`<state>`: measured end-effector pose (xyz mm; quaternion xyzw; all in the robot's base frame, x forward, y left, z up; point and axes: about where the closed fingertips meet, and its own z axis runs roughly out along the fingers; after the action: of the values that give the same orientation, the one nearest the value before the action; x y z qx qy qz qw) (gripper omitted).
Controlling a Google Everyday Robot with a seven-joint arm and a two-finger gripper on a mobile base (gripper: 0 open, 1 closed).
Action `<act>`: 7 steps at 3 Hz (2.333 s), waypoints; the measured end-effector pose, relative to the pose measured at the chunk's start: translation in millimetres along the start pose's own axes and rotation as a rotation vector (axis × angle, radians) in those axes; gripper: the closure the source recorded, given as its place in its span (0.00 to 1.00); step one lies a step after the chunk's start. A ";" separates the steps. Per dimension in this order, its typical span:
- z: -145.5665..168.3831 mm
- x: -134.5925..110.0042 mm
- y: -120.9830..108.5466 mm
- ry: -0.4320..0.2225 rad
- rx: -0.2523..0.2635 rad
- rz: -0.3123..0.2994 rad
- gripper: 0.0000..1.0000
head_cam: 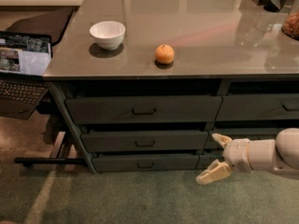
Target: Open middle drawer
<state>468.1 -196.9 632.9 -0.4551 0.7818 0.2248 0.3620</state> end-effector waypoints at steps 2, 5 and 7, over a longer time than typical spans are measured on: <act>69.5 4.5 -6.6 -0.109 -0.032 0.049 0.00; 137.6 -13.5 -32.0 -0.195 0.024 0.107 0.00; 179.7 2.4 -61.5 -0.211 0.016 0.143 0.00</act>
Offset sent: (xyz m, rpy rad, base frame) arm 0.0525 0.0644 -0.0773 0.2104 0.0028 -0.0553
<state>586.1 -105.6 515.3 -0.3691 0.7715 0.2907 0.4290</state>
